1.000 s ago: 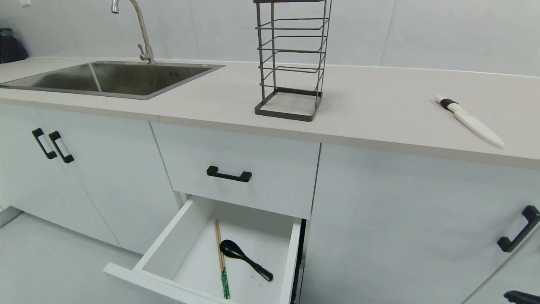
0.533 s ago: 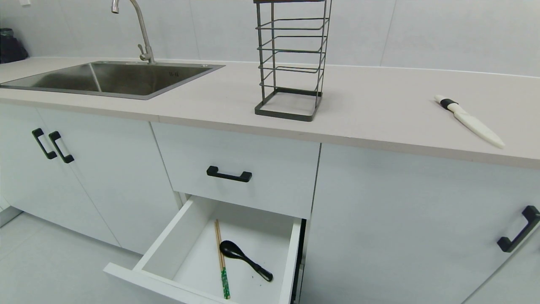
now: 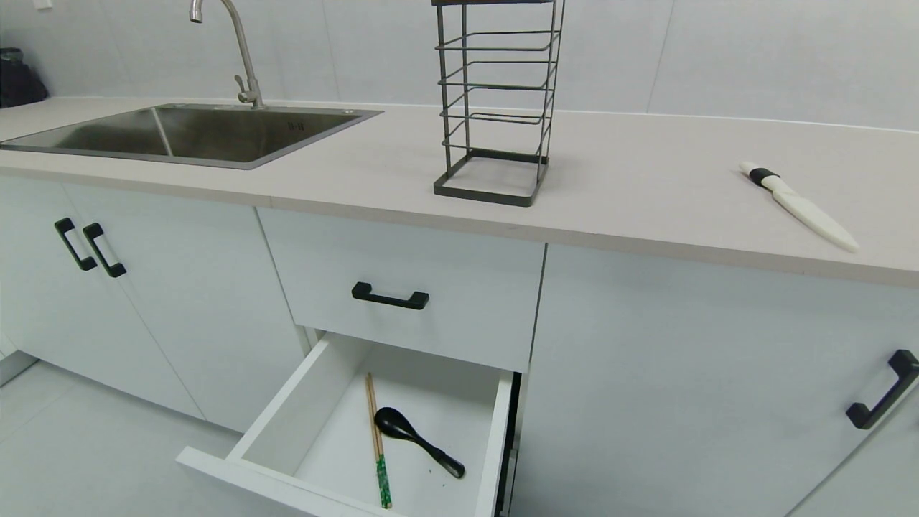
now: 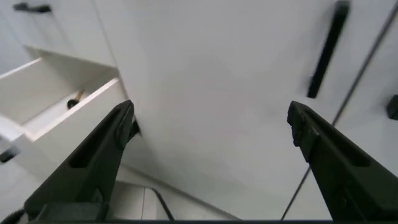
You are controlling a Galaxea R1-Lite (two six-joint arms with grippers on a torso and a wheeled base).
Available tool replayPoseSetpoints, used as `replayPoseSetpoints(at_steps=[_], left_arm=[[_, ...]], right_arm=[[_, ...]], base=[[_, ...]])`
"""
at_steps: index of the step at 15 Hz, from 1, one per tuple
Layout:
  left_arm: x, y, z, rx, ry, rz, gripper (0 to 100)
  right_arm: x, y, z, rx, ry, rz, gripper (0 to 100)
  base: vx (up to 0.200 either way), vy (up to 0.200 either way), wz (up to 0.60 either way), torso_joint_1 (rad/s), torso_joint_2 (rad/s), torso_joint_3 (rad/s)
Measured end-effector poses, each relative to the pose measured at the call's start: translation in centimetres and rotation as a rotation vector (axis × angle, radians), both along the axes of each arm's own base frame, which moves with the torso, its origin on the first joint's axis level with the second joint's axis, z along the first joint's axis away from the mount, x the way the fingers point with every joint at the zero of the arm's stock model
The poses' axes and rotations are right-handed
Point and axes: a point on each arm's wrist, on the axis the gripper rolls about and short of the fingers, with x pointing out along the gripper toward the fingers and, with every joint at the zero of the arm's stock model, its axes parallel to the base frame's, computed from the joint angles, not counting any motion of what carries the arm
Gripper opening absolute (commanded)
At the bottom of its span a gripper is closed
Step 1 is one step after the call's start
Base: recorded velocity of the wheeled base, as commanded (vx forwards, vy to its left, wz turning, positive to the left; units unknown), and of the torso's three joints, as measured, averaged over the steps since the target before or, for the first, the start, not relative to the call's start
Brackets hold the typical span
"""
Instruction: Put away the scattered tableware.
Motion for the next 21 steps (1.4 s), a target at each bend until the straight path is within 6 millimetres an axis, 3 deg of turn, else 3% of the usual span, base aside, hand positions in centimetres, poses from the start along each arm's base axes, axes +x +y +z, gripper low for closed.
replayPoseSetpoints(at_steps=[5,11,13,15,17,21], left_arm=[[0.0,0.0,0.0,-0.001,0.000,-0.001,100],[0.0,0.0,0.4,0.024,-0.040,-0.015,100],[-0.7,-0.1,3.3,0.025,-0.253,-0.022,100],[-2.1,-0.1,6.5,0.027,-0.369,-0.046,100],[-2.7,-0.3,7.1,0.019,-0.264,-0.148,100],[-2.0,-0.6,5.9,-0.020,-0.029,-0.314,100]], right_arm=[[-0.4,0.3,0.5,0.060,-0.083,-0.087,100],[-0.9,0.7,-0.7,-0.024,-0.082,0.075,100],[-0.9,0.6,-0.7,-0.027,-0.083,0.047,100],[-0.8,0.3,-0.7,-0.030,-0.081,-0.087,100],[-0.8,0.2,-1.2,-0.063,-0.033,-0.164,100],[-0.8,0.1,-1.3,-0.064,-0.026,-0.185,100]], base=[[0.000,0.000,0.00,0.000,0.00,0.000],[0.000,0.000,0.00,0.000,0.00,0.000],[0.000,0.000,0.00,0.000,0.00,0.000],[0.000,0.000,0.00,0.000,0.00,0.000],[0.000,0.000,0.00,0.000,0.00,0.000],[0.000,0.000,0.00,0.000,0.00,0.000]])
